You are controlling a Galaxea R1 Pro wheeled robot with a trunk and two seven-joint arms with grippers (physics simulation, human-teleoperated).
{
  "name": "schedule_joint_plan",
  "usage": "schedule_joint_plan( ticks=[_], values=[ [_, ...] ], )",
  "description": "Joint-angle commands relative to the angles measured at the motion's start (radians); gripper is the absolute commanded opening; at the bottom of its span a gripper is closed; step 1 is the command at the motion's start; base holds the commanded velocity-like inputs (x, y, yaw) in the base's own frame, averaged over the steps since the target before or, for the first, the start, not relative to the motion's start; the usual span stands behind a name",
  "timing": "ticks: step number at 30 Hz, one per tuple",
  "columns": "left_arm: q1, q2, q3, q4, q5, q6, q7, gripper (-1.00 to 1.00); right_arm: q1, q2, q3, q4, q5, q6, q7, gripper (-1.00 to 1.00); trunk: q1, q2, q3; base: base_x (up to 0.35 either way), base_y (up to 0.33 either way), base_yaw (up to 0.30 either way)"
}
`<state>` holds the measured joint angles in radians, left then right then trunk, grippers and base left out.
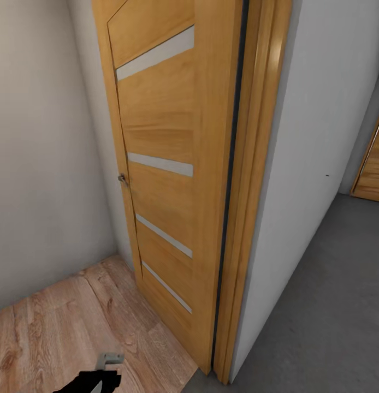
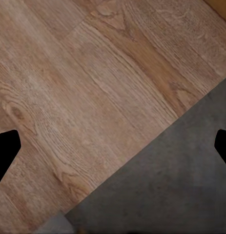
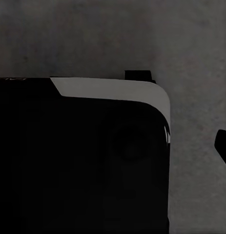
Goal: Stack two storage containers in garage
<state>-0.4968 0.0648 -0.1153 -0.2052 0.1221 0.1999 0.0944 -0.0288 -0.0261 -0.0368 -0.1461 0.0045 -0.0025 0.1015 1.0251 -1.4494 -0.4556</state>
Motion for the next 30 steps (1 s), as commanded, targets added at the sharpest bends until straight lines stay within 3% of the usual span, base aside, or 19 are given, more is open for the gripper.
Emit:
schedule_joint_plan(
  ticks=[1,8,11,18,30],
  values=[
    [0.008,0.000,-0.009,0.001,0.011,-0.001,0.005,1.00,0.000,0.000,-0.004,0.000,0.001,-0.001,0.004,1.00,0.000,-0.001,-0.001,0.000,0.000,0.000],
    [0.102,-0.005,-0.008,0.019,0.012,-0.146,0.008,1.00,0.000,0.000,-0.004,0.002,0.003,-0.002,0.004,1.00,0.000,-0.001,-0.001,0.000,0.000,0.000],
    [0.118,-0.007,-0.008,0.021,0.012,-0.175,0.011,1.00,0.000,0.002,-0.004,0.001,0.001,-0.002,0.003,1.00,0.000,-0.001,-0.001,0.000,0.000,0.000],
    [0.141,-0.008,-0.008,0.022,0.011,-0.193,0.011,1.00,0.000,0.003,-0.007,0.001,-0.003,-0.002,0.003,1.00,0.000,-0.001,-0.001,0.000,0.000,0.051],
    [0.150,-0.018,-0.009,0.054,0.010,-0.195,0.013,1.00,0.000,-0.005,-0.008,0.001,0.002,-0.002,0.003,1.00,0.000,-0.001,-0.004,0.000,0.000,0.244]
  ],
)
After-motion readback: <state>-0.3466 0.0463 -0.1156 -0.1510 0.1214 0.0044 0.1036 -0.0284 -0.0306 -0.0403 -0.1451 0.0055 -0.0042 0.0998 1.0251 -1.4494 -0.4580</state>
